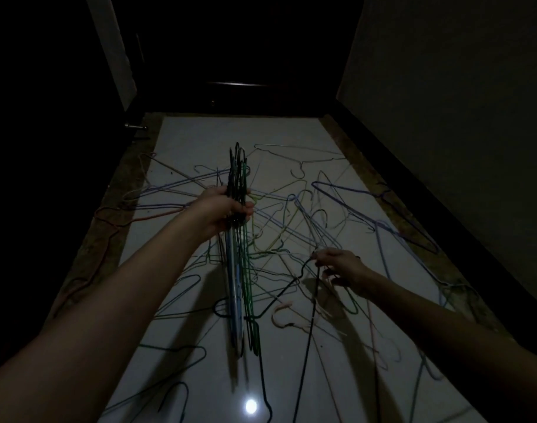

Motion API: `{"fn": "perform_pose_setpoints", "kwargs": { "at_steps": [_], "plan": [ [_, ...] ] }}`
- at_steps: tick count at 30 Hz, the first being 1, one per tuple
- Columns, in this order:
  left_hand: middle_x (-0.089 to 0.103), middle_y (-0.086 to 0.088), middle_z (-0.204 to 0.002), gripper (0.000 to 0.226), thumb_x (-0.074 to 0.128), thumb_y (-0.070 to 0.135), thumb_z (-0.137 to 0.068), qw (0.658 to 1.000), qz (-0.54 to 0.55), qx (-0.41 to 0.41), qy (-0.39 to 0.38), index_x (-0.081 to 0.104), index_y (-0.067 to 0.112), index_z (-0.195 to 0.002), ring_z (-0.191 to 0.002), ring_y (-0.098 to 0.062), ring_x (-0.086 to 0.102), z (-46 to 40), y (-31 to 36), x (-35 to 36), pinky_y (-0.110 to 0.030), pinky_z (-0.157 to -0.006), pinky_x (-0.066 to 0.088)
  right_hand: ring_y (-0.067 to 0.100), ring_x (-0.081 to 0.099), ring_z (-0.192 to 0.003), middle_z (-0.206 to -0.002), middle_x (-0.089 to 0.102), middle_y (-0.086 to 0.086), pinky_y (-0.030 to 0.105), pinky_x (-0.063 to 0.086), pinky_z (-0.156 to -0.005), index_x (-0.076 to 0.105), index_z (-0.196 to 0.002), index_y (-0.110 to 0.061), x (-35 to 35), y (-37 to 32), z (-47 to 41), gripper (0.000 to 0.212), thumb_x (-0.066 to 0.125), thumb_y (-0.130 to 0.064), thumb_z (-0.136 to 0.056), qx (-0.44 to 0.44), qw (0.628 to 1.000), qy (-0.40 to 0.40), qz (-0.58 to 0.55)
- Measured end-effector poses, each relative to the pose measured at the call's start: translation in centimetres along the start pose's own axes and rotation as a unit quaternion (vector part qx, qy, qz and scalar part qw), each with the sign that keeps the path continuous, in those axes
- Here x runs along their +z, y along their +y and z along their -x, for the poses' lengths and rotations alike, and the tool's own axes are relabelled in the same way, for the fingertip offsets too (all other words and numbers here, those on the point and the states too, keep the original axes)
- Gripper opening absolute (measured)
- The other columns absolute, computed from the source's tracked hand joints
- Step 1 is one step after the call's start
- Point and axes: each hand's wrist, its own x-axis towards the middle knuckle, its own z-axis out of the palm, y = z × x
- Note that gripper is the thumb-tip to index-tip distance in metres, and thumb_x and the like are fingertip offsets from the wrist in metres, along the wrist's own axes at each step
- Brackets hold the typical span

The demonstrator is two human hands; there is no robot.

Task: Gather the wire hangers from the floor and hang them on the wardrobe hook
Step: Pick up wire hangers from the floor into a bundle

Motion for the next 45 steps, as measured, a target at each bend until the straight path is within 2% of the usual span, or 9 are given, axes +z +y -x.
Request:
{"fn": "perform_pose_setpoints", "kwargs": {
  "at_steps": [4,9,15,20,29,34,37,41,45],
  "plan": [
    [0.063,-0.011,-0.088,0.034,0.047,-0.019,-0.084,1.000,-0.005,0.000,0.004,0.060,0.011,-0.091,-0.080,-0.018,0.063,0.1,0.2,-0.1,-0.024,-0.065,0.055,0.011,0.033,-0.046,-0.076,0.060,0.004,0.018,0.024,-0.040,0.062,-0.112,-0.011,0.1,-1.0,-0.3,0.025,0.049,-0.025,-0.096,-0.049,0.999,0.005,-0.017],
    [0.062,-0.011,-0.088,0.035,0.046,-0.019,-0.084,1.000,-0.002,0.003,0.005,0.060,0.011,-0.094,-0.080,-0.019,0.063,0.2,0.4,-0.2,-0.024,-0.063,0.055,0.003,0.032,-0.033,-0.067,0.055,0.004,0.015,0.022,-0.035,0.064,-0.098,-0.009,0.0,-2.4,-0.3,0.023,0.043,-0.019,-0.099,-0.058,0.998,0.023,-0.004],
    [0.062,-0.010,-0.085,0.037,0.045,-0.019,-0.084,1.000,0.001,0.005,0.010,0.057,0.007,-0.108,-0.079,-0.019,0.063,0.2,0.8,-0.6,-0.022,-0.058,0.057,0.012,0.049,-0.053,-0.067,0.053,0.004,0.022,0.027,-0.050,0.061,-0.095,-0.008,-1.5,-5.6,0.2,0.022,0.041,-0.017,-0.099,-0.096,0.993,0.038,0.061],
    [0.064,-0.010,-0.087,0.035,0.046,-0.019,-0.084,0.999,-0.001,0.009,0.032,0.059,0.010,-0.100,-0.077,-0.017,0.063,0.1,1.3,-0.9,-0.020,-0.053,0.055,0.015,0.056,-0.057,-0.072,0.057,0.003,0.023,0.029,-0.052,0.055,-0.087,-0.007,-3.4,-6.4,0.3,0.022,0.038,-0.011,-0.099,-0.110,0.987,0.065,0.095],
    [0.062,-0.011,-0.083,0.034,0.045,-0.020,-0.083,1.000,-0.004,0.002,0.028,0.059,0.011,-0.089,-0.072,-0.018,0.062,0.2,0.9,-1.1,-0.020,-0.053,0.055,0.009,0.049,-0.041,-0.064,0.051,0.004,0.017,0.028,-0.039,0.054,-0.073,-0.010,-6.7,-6.1,-0.2,0.029,0.040,-0.008,-0.099,-0.127,0.977,0.136,0.107],
    [0.061,-0.012,-0.083,0.034,0.046,-0.020,-0.083,1.000,0.005,0.002,0.022,0.059,0.011,-0.089,-0.073,-0.018,0.062,0.2,0.8,-1.0,-0.026,-0.064,0.053,0.015,0.041,-0.051,-0.064,0.048,0.006,0.023,0.022,-0.048,0.051,-0.065,-0.010,-7.7,-6.5,0.3,0.035,0.039,-0.005,-0.098,-0.113,0.979,0.095,0.142],
    [0.061,-0.012,-0.085,0.034,0.046,-0.020,-0.083,1.000,-0.003,0.001,0.021,0.058,0.012,-0.089,-0.075,-0.018,0.061,0.3,0.8,-0.9,-0.026,-0.062,0.053,0.015,0.039,-0.051,-0.064,0.046,0.006,0.022,0.020,-0.050,0.053,-0.074,-0.003,-7.6,-6.1,0.9,0.029,0.038,-0.005,-0.098,-0.095,0.983,0.073,0.140],
    [0.061,-0.012,-0.088,0.035,0.045,-0.020,-0.084,1.000,-0.011,-0.006,0.024,0.058,0.012,-0.090,-0.078,-0.018,0.061,0.3,0.7,-0.8,-0.025,-0.060,0.053,0.016,0.040,-0.050,-0.064,0.047,0.007,0.020,0.023,-0.049,0.053,-0.080,-0.001,-5.7,-4.8,0.9,0.025,0.037,-0.005,-0.099,-0.059,0.987,0.096,0.118],
    [0.061,-0.011,-0.089,0.035,0.045,-0.020,-0.084,0.999,-0.006,-0.011,0.033,0.059,0.012,-0.092,-0.078,-0.018,0.061,0.3,0.7,-0.6,-0.025,-0.060,0.053,0.017,0.039,-0.051,-0.063,0.046,0.007,0.022,0.024,-0.051,0.048,-0.069,-0.008,-3.4,-4.6,0.3,0.033,0.036,-0.007,-0.100,-0.036,0.991,0.109,0.074]
  ]
}}
